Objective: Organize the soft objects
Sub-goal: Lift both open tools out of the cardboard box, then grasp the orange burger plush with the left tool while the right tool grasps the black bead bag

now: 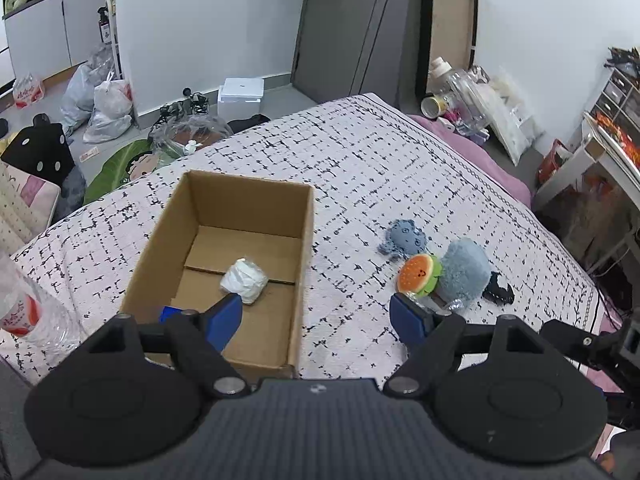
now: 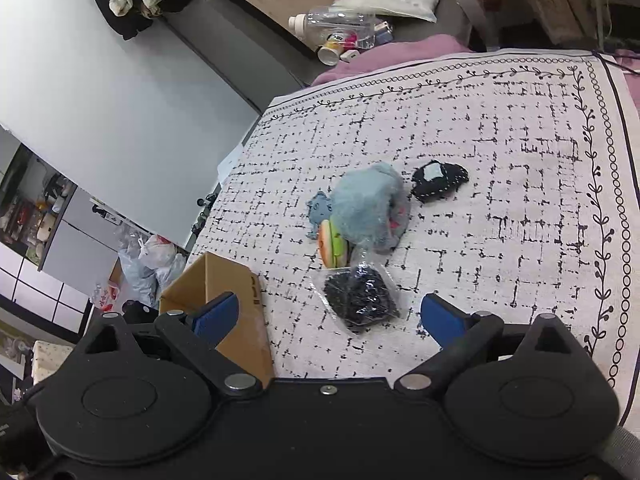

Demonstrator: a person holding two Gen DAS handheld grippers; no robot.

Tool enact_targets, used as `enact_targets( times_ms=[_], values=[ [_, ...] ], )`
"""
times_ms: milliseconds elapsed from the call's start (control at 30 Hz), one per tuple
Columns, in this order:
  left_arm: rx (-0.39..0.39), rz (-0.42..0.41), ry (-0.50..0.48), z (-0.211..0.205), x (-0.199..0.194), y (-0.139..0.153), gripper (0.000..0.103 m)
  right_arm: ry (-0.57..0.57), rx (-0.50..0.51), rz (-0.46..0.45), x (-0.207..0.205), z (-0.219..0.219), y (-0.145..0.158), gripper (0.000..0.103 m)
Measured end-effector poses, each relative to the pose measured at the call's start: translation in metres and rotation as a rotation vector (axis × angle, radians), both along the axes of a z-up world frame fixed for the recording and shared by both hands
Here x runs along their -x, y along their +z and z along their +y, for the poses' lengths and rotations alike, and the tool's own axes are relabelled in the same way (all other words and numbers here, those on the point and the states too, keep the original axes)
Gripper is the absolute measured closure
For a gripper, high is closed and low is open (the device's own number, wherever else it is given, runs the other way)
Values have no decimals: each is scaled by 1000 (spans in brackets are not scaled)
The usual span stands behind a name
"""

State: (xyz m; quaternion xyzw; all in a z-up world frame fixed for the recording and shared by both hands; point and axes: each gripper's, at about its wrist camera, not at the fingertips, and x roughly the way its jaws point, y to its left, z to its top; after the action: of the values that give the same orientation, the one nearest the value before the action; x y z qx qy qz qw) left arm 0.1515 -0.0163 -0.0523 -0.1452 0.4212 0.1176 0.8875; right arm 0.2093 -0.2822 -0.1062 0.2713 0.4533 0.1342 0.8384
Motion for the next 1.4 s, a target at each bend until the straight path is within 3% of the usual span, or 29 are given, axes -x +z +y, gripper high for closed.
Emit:
enact_targets(
  times_ms=[467, 933, 1100, 1233, 1300, 1333, 1367, 1400],
  values=[
    [-79, 52, -78, -34, -30, -20, 24, -8, -57, 87, -22, -1, -38, 1],
    [-66, 105, -115, -35, -67, -57, 24, -43, -58, 134, -51, 13, -69, 2],
    [-67, 120, -133, -38, -80, -67, 24, -9, -62, 164, -61, 21, -81, 8],
    [-69, 124, -129, -39, -89, -73, 24, 3, -72, 186, -68, 25, -90, 29],
    [-71, 129, -126, -40, -94, -77, 24, 14, -81, 198, -71, 27, -95, 55],
    [-65, 130, -129, -40, -96, -79, 24, 13, -74, 207, -72, 28, -98, 63],
    [-58, 136, -131, -41, -99, -81, 24, 12, -73, 214, -73, 28, -99, 78],
    [-55, 141, -133, -41, -101, -82, 24, 15, -85, 219, -73, 28, -101, 85]
  ],
)
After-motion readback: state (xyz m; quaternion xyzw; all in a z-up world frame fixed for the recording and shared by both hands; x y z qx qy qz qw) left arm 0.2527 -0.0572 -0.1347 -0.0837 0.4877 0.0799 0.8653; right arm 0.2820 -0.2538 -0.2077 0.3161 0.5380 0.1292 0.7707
